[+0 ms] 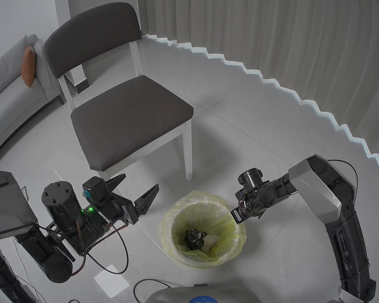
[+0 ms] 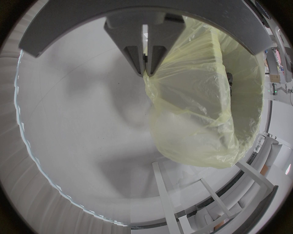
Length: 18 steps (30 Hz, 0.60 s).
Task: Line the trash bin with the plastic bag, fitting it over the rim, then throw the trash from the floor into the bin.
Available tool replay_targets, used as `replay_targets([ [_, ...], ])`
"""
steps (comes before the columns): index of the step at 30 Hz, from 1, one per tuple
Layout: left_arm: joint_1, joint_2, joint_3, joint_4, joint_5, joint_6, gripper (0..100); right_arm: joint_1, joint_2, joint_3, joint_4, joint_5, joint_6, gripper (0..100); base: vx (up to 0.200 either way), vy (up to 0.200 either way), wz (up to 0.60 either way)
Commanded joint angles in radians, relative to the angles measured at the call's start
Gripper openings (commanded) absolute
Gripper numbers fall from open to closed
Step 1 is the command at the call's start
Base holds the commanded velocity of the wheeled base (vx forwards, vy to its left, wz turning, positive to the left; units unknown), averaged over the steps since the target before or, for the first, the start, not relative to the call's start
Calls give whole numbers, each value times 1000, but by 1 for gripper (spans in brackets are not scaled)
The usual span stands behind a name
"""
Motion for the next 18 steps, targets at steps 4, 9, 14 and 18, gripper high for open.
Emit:
replay_targets([
  [4,0,15,0,-16,2,0,100,3,3,-1,26,6,-14,0,0,0,0],
  [9,0,12,0,-16,0,0,100,3,-2,-1,39,6,-6,100,0,0,0],
  [14,0,11,-1,-16,0,0,100,-2,-32,36,32,0,0,100,0,0,0],
  [18,0,9,0,-16,0,0,100,-10,-95,85,31,0,0,100,0,0,0],
])
